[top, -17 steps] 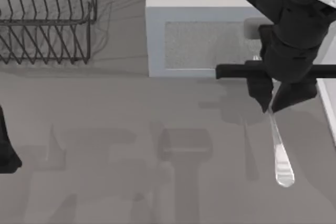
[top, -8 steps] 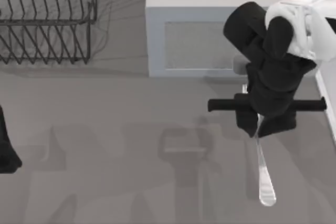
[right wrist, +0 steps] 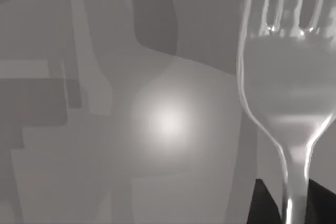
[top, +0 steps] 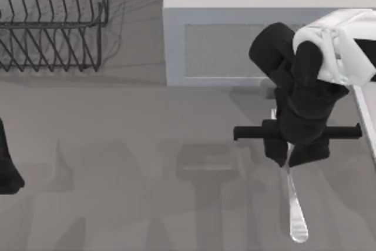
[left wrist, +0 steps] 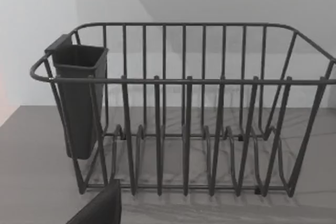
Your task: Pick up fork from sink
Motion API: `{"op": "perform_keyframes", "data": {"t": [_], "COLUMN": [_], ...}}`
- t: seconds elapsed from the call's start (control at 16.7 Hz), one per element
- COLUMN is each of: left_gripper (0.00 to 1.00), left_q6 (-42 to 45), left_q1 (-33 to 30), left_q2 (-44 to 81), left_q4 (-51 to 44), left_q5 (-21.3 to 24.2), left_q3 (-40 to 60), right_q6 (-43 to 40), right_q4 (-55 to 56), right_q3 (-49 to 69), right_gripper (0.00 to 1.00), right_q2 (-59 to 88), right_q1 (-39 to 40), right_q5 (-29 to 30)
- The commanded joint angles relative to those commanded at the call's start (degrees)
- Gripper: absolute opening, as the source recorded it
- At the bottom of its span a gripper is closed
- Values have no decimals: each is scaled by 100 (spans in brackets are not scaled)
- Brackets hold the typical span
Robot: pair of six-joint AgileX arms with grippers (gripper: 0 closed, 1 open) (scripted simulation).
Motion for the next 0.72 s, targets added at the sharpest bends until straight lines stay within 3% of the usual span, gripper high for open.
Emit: {"op": "perform_keyframes", "data": {"t": [0.72], "left_gripper": [100], "left_q6": [0], "left_q1": [0], "left_q2": [0], "left_q4": [0], "left_q5": [0], "left_q3": [0], "right_q6": [0], "right_q4": [0], "right_q3": [0], "right_gripper": [98], "right_q2": [0], "right_q1": [0], "right_q5": [0]}}
